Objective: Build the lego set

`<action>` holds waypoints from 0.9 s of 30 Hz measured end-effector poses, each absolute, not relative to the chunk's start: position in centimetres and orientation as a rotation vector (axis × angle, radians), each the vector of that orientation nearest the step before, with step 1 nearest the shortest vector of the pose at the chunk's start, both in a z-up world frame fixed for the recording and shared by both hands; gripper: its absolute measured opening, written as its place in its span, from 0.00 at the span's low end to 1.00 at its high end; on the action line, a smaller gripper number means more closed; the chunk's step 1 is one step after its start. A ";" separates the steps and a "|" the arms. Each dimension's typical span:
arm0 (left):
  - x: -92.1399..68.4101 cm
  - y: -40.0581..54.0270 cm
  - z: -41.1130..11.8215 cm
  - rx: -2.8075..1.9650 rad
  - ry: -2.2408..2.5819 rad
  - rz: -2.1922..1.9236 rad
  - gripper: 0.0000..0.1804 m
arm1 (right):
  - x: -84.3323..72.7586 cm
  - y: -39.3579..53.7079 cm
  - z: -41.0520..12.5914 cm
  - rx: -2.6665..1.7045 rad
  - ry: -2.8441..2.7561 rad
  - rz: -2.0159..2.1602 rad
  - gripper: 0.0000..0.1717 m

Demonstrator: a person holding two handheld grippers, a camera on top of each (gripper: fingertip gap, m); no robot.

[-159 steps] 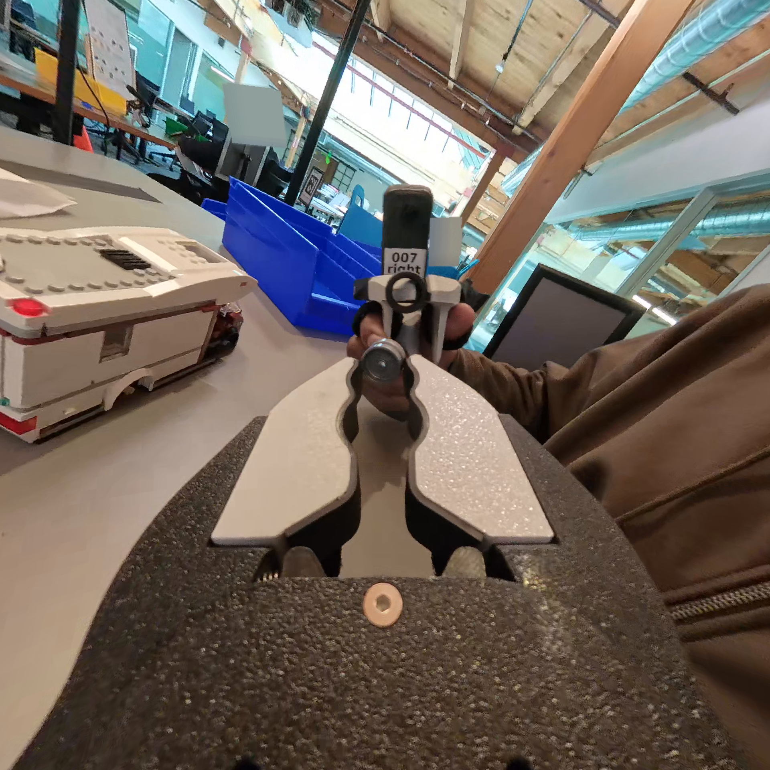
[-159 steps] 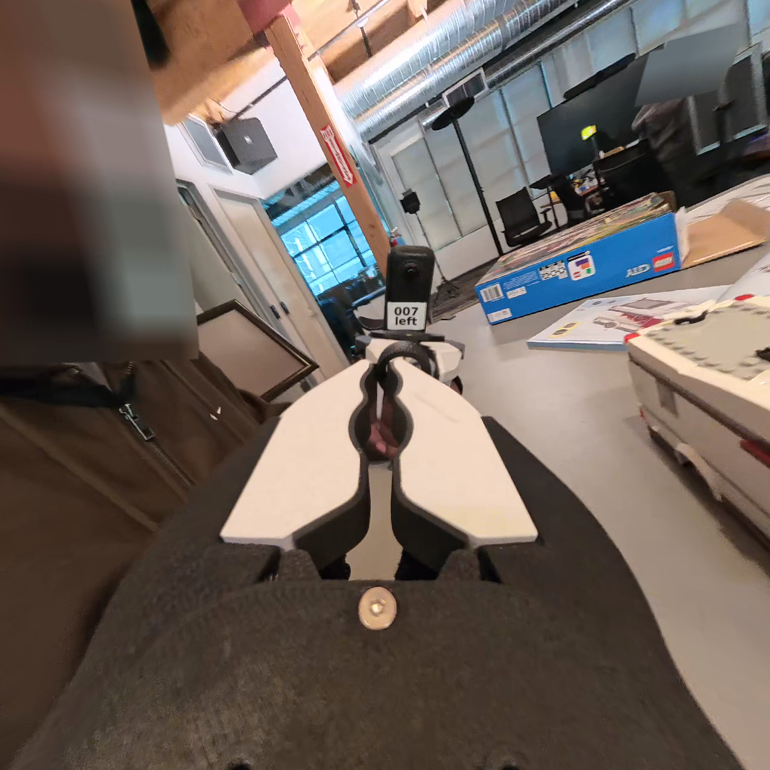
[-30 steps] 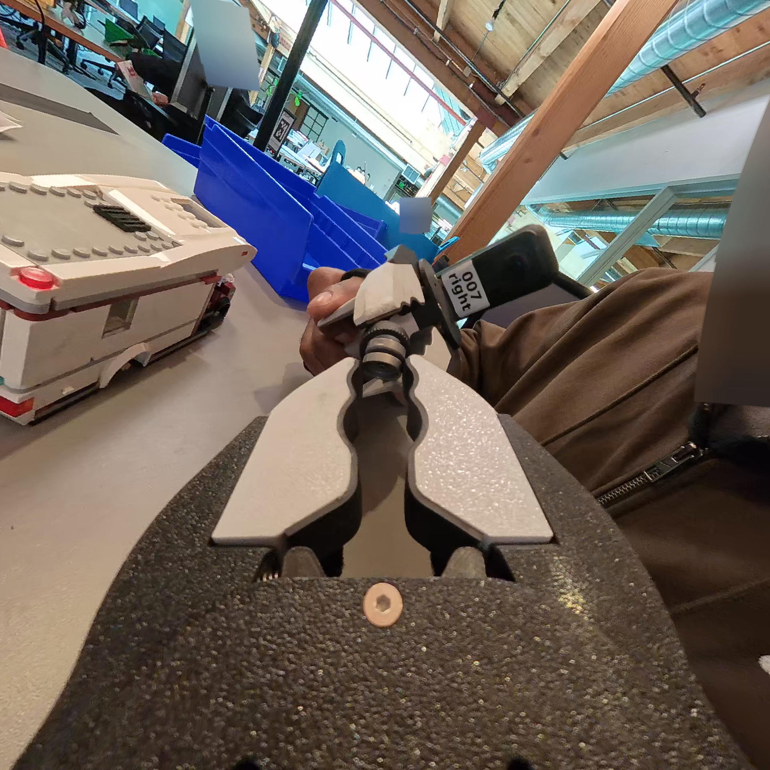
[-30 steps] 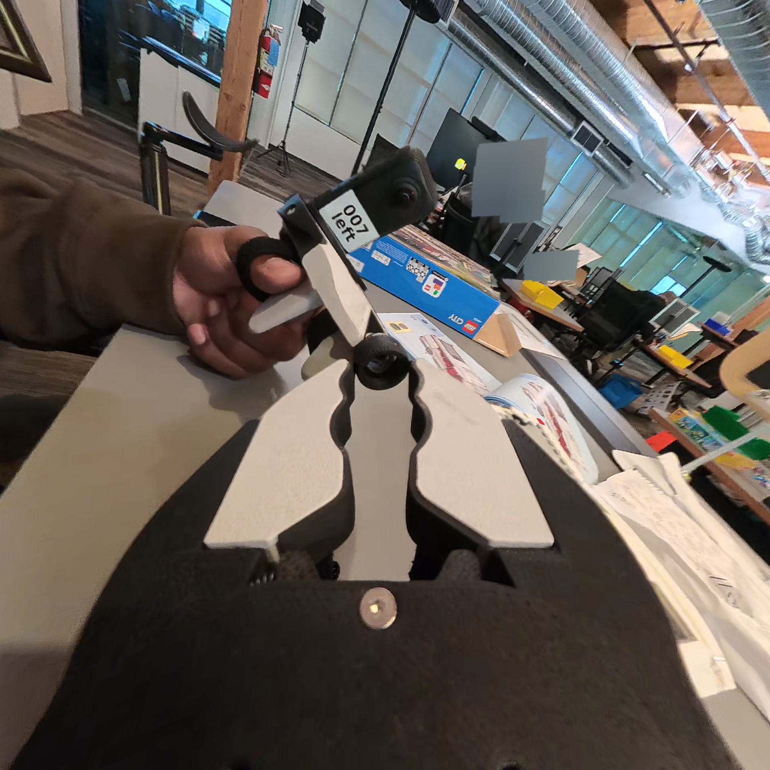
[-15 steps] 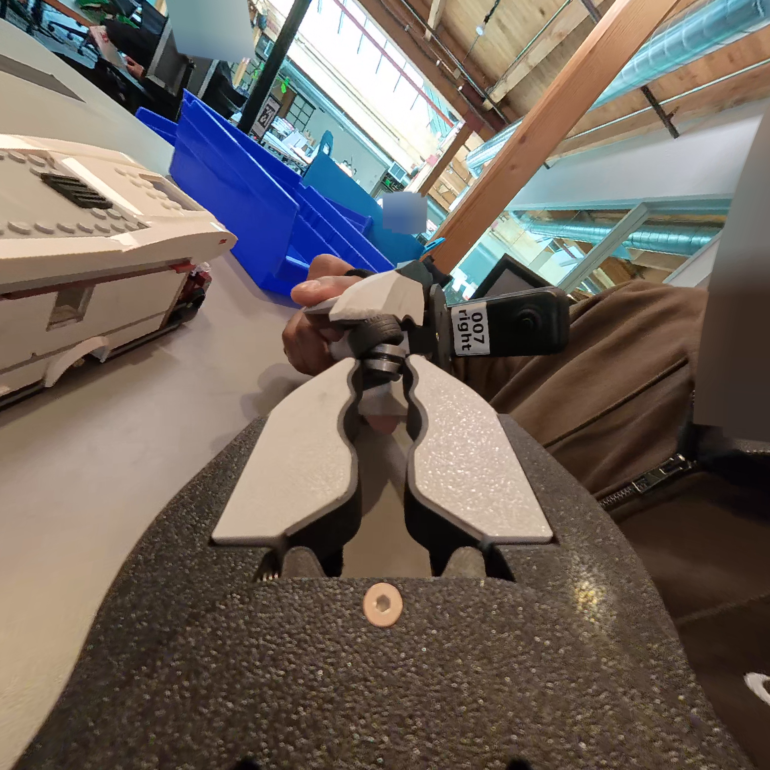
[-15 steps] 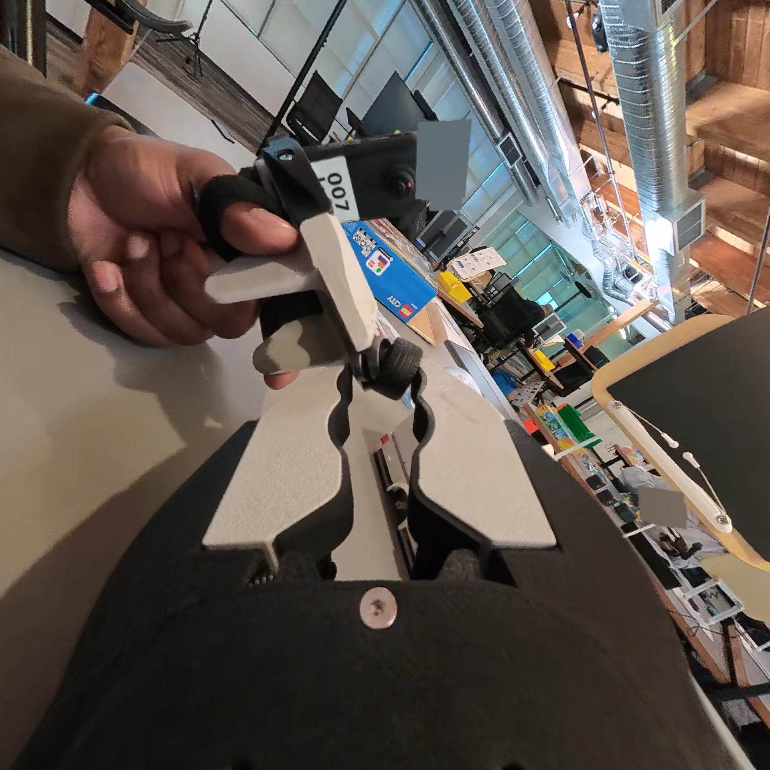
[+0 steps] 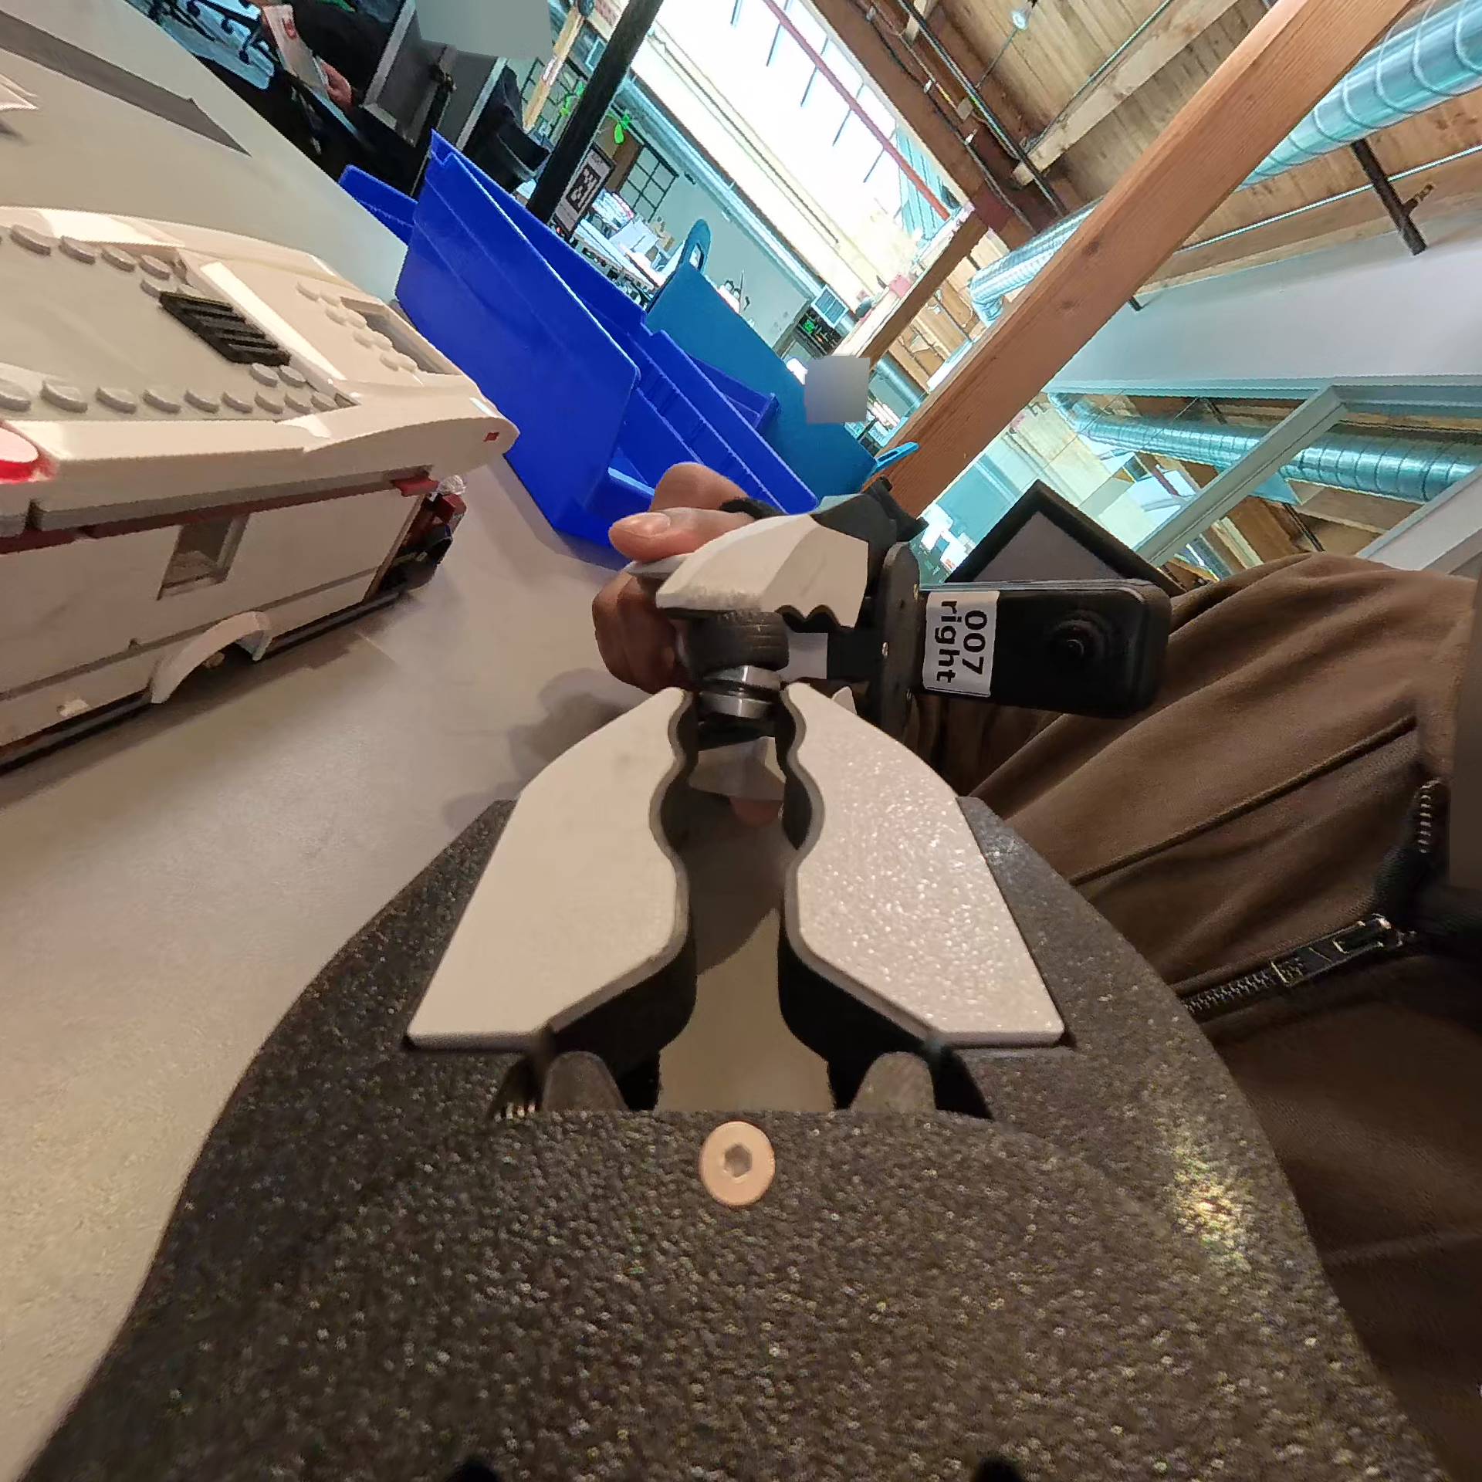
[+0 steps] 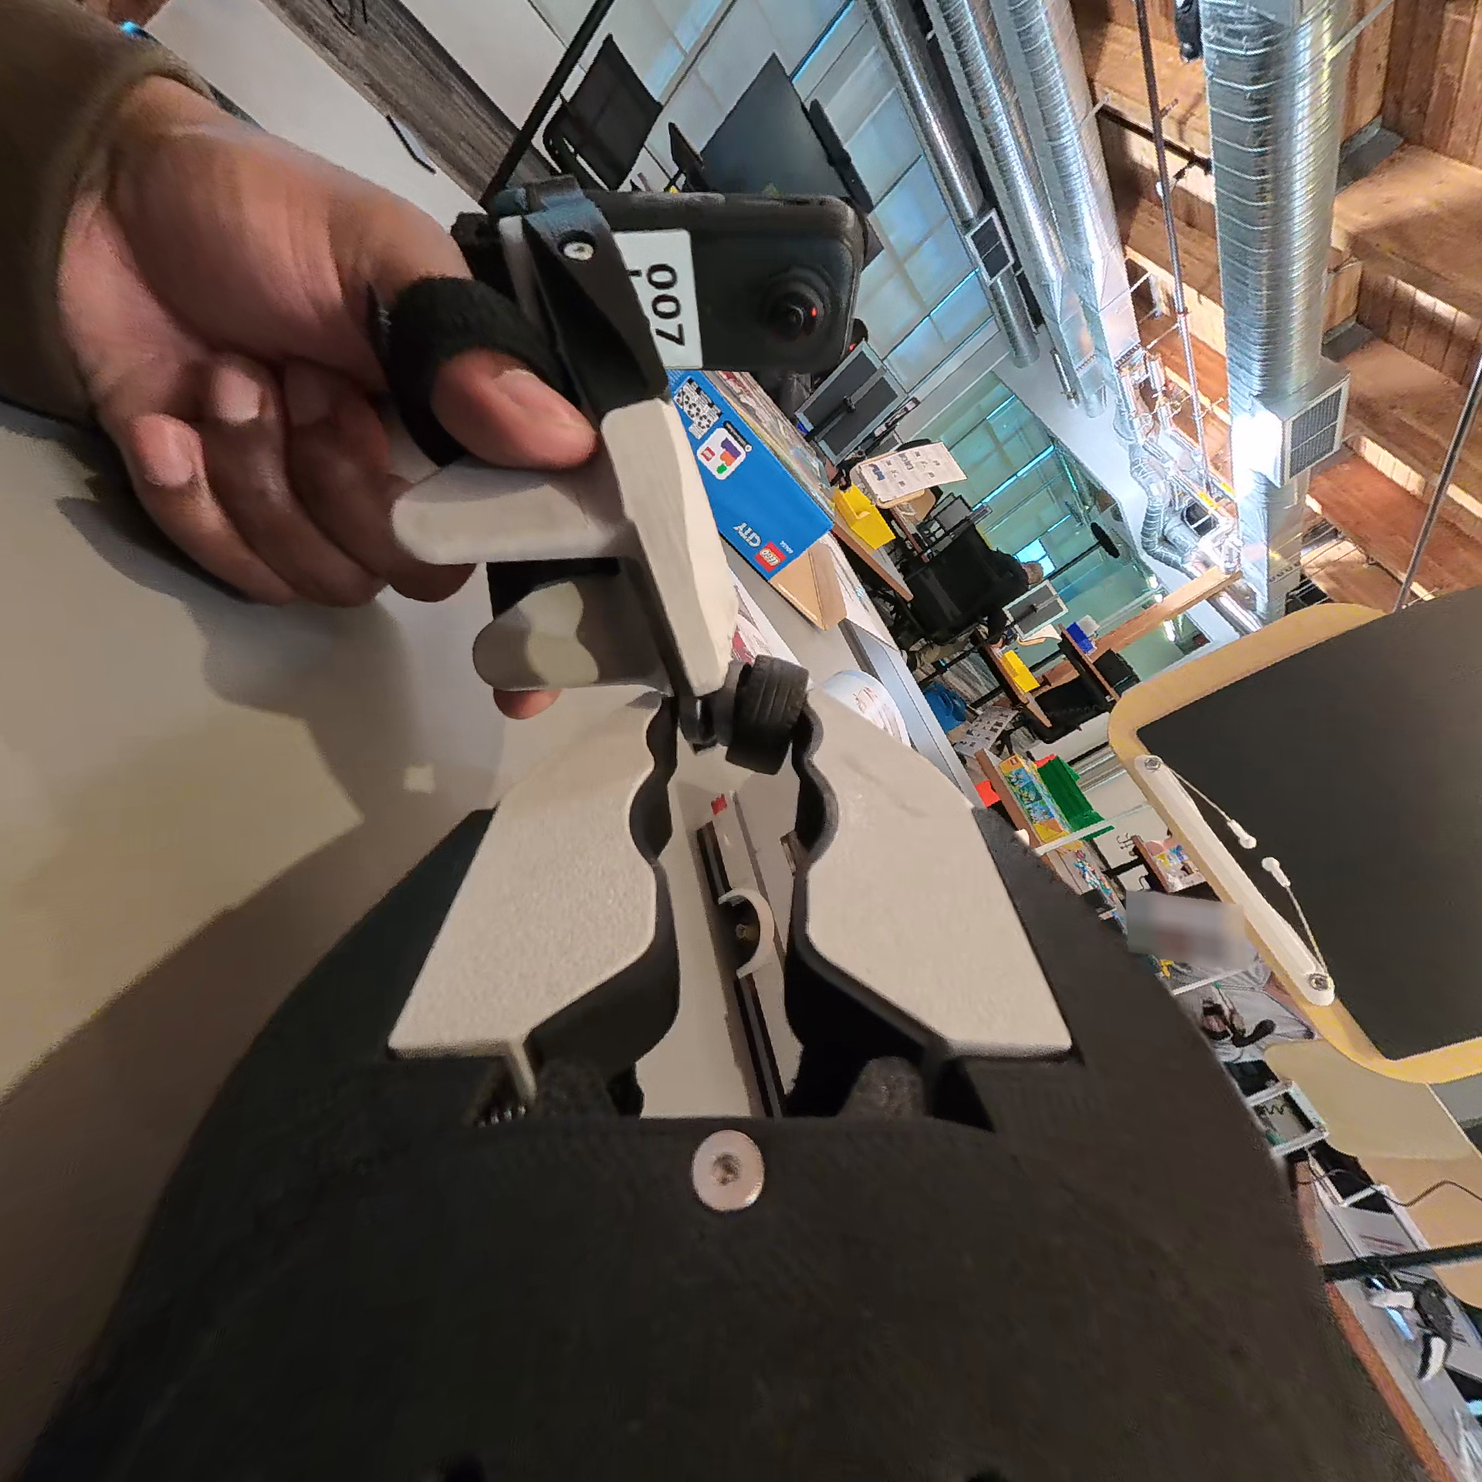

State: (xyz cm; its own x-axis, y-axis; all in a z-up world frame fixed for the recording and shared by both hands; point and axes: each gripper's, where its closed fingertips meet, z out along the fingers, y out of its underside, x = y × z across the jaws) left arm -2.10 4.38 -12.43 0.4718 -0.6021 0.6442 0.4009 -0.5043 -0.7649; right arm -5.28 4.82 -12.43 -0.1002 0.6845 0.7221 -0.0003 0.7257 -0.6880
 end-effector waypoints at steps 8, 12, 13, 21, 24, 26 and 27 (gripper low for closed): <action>-1.8 4.3 -12.6 -1.721 0.200 -1.218 0.10 | -4.8 4.7 -12.9 -0.566 -1.642 0.702 0.14; -2.7 4.5 -12.5 -1.708 0.159 -1.184 0.06 | -4.7 5.2 -13.2 -0.585 -1.662 0.708 0.14; -3.0 4.5 -12.5 -1.705 0.152 -1.169 0.05 | -4.7 5.3 -13.4 -0.590 -1.668 0.704 0.14; -3.0 3.6 -11.7 -1.641 0.247 -1.134 0.12 | -4.8 4.9 -14.3 -0.716 -1.741 0.859 0.13; -2.9 3.6 -11.9 -1.663 0.314 -1.018 0.18 | -4.8 4.7 -14.6 -0.786 -1.783 0.927 0.12; -3.0 3.4 -11.7 -1.651 0.361 -0.950 0.21 | -4.7 4.4 -14.8 -0.811 -1.811 0.969 0.11; -3.1 3.4 -11.5 -1.642 0.383 -0.913 0.22 | -4.6 4.2 -14.9 -0.813 -1.825 0.990 0.11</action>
